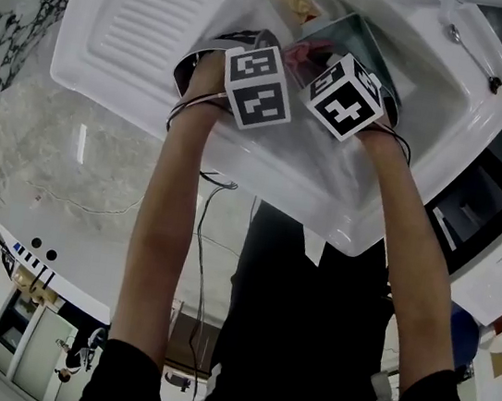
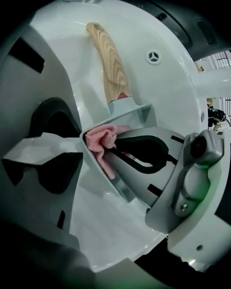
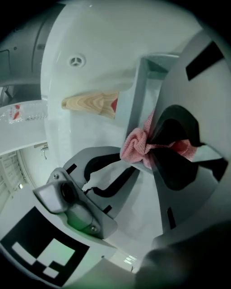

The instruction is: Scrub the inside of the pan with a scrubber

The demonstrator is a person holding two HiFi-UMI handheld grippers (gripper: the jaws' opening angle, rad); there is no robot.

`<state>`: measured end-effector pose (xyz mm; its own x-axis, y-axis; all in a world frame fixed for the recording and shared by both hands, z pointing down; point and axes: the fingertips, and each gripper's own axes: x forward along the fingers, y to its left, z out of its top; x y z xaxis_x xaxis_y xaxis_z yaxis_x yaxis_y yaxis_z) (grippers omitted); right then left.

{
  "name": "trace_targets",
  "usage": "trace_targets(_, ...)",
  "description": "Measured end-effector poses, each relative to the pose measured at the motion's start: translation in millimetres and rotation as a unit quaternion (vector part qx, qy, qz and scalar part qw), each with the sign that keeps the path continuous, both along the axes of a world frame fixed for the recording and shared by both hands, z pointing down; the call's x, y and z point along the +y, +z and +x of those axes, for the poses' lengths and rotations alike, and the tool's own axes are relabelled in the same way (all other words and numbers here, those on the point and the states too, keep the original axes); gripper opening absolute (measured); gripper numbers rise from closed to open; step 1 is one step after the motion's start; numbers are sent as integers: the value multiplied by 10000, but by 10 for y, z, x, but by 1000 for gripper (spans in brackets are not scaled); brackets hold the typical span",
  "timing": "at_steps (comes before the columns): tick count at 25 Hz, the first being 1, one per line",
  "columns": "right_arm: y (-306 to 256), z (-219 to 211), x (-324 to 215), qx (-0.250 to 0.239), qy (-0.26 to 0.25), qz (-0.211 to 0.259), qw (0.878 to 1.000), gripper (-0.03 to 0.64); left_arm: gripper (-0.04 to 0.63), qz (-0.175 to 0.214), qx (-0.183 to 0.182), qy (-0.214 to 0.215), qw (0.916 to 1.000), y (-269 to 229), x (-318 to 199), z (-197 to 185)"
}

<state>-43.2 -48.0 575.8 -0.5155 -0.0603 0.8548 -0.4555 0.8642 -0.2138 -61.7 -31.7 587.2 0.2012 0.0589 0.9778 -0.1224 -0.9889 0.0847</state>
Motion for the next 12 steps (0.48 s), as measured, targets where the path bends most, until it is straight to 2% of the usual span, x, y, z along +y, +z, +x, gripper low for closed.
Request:
trace_targets(1,20,35,29,96,-26,-45,9999,40,109,0,-44,46,10000,6,9,-27)
trace_targets(5,73,204,158,488,-51,-298,9984,40,101,19,-159,84,9998,-54,13,-114)
trace_targets(8,102,343,266,762,12,-557,9955,40,72,97,-75,28,9999,-180,11,-92)
trace_targets(12,118,542,335,1246,116,-775,9891,40,67,254,44,-43,9997,-408,44,-51)
